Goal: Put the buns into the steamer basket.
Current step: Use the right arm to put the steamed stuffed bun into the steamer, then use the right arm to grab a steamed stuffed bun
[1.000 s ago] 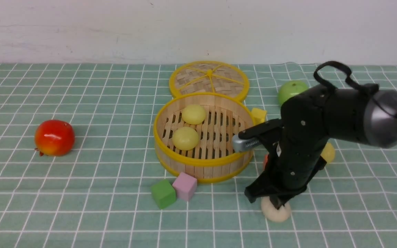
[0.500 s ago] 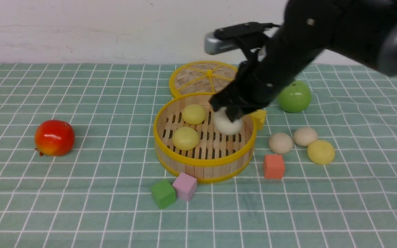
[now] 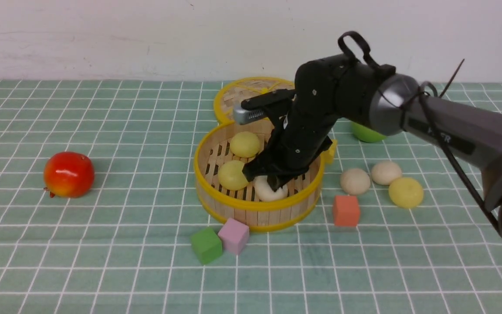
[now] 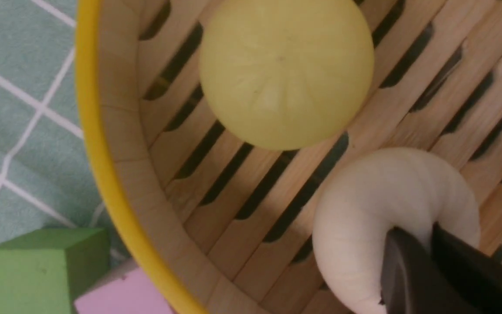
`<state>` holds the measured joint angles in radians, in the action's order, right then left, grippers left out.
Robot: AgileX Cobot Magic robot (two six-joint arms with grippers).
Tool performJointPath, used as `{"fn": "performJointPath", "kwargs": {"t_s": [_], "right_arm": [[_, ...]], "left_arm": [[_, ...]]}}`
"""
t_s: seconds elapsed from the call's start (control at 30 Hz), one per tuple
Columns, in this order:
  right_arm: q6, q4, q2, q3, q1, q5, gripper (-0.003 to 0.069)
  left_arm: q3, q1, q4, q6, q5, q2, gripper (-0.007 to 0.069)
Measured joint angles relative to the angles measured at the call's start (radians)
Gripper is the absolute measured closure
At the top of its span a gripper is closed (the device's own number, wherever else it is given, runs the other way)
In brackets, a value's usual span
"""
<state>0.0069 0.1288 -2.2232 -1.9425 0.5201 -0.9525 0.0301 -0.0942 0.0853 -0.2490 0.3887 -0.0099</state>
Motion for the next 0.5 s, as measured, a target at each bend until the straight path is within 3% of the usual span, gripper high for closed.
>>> {"fn": "performJointPath", "kwargs": {"t_s": [0.1, 0.33, 0.5], "right_arm": [[0.013, 0.0, 0.001, 0.0, 0.0, 0.0, 0.0562], [0.018, 0.022, 0.077, -0.001, -0.021, -0.041, 0.0321], [0.018, 0.017, 0.154, -0.001, -0.122, -0.091, 0.027]], "left_arm": [[0.0, 0.0, 0.0, 0.0, 0.0, 0.0, 0.0492], [0.0, 0.0, 0.0, 0.0, 0.0, 0.0, 0.0483], [0.0, 0.0, 0.0, 0.0, 0.0, 0.0, 0.048]]}}
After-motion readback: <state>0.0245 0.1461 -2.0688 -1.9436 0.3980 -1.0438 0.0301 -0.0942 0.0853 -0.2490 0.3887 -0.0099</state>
